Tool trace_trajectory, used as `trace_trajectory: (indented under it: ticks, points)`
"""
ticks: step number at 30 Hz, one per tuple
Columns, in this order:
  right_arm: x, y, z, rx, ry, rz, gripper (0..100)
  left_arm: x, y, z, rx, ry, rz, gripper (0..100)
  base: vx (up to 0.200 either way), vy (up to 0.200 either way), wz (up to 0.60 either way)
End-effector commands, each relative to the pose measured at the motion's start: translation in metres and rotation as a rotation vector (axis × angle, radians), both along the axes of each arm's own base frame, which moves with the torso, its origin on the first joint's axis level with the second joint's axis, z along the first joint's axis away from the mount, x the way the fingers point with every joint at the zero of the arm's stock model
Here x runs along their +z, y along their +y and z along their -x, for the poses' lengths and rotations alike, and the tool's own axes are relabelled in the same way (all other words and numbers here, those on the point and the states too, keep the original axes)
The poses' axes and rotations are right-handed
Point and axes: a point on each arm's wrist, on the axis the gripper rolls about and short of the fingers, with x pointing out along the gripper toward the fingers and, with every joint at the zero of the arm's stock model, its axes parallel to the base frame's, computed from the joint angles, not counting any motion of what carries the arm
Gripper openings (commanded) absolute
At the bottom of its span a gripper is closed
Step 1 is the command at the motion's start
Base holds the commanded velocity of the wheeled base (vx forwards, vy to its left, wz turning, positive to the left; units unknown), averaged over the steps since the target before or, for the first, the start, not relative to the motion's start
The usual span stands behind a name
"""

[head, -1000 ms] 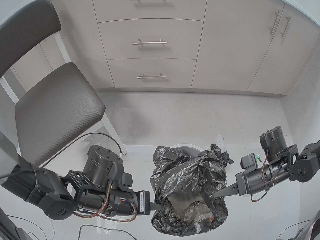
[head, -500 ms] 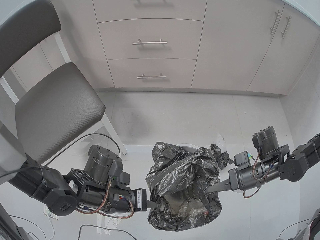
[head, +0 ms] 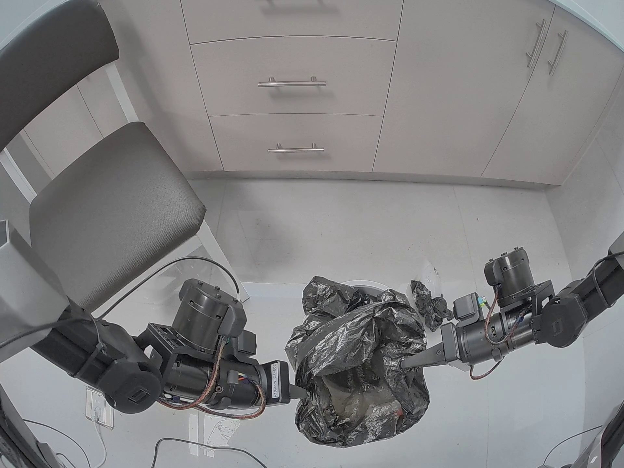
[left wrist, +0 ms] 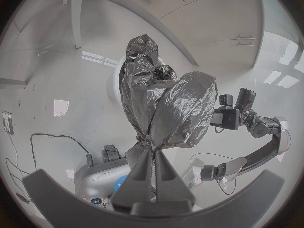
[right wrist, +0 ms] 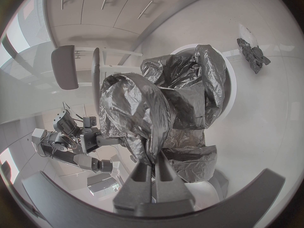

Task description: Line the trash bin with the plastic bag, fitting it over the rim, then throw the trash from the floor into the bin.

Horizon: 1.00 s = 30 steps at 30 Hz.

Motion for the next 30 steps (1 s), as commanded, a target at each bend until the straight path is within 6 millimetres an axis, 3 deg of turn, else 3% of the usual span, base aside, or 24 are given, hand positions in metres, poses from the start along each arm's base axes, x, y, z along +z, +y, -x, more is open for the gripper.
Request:
trace_trajectory:
  ticks: [1, 14, 25, 30]
  points:
    - [-0.006, -0.001, -0.008, -0.013, 0.002, 0.001, 0, -0.003, -0.002, -0.003, 0.001, 0.006, -0.005, 0, 0.000, 0.000, 0.00]
    - [-0.012, -0.013, -0.021, -0.064, -0.009, 0.001, 0, -0.018, -0.007, -0.024, -0.012, -0.036, -0.046, 0, 0.000, 0.000, 0.00]
    - [-0.013, -0.029, -0.033, -0.121, -0.029, -0.001, 0, -0.021, 0.007, -0.055, 0.047, -0.105, -0.078, 0, 0.000, 0.000, 0.00]
    - [-0.016, -0.033, -0.035, -0.133, -0.028, 0.006, 0, -0.026, 0.005, -0.064, 0.074, -0.128, -0.106, 0, 0.000, 0.000, 0.00]
